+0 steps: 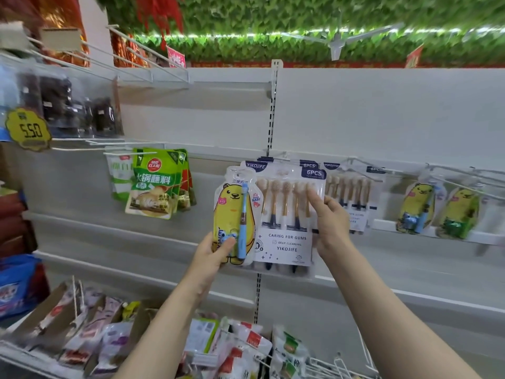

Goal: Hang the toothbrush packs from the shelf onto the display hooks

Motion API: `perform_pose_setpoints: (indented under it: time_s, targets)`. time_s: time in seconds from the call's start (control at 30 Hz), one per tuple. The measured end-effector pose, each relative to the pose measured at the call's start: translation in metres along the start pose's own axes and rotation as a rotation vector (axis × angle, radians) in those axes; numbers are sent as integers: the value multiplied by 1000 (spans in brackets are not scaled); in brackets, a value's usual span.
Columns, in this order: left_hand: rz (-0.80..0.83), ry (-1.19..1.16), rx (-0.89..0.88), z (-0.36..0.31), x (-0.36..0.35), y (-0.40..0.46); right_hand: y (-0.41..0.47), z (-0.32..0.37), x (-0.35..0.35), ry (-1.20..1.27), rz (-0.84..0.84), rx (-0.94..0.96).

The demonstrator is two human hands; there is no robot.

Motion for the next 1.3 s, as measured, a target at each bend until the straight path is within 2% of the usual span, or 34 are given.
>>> perform_pose_setpoints:
  time_s: [0.33,0.5,0.67,0.77,0.87,0.97,1.03,1.3]
  targets:
    - [-77,62,30,12,0,19,49,-20,-8,-73,4,10]
    - [-66,72,35,10,-2,10,59,-16,-7,-146,6,50]
    - [-22,70,32,7,-5,-5,54,-6,-2,-235,40,-21]
    - [34,46,23,6,-17,-17,45,-5,10,-373,-72,9]
    - [122,24,23,8,-41,-29,18,4,24,-438,-134,115]
    - [180,-25,50,10,-75,-39,-17,16,30,-408,76,46]
    - [211,-57,66,7,-102,-47,-37,29,39,-388,147,-2]
    - [330,-48,56,-14,-211,-77,-58,94,124,-298,27,42]
Point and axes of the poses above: each hand's wrist, its own y-axis towards the middle knuckle, its own x-axis out of the back of the hand, z = x × y, the point moved 3 cm from there along y, towards the middle knuckle, and after that the axes turned 14 degrees about y, right-handed, at the moved point
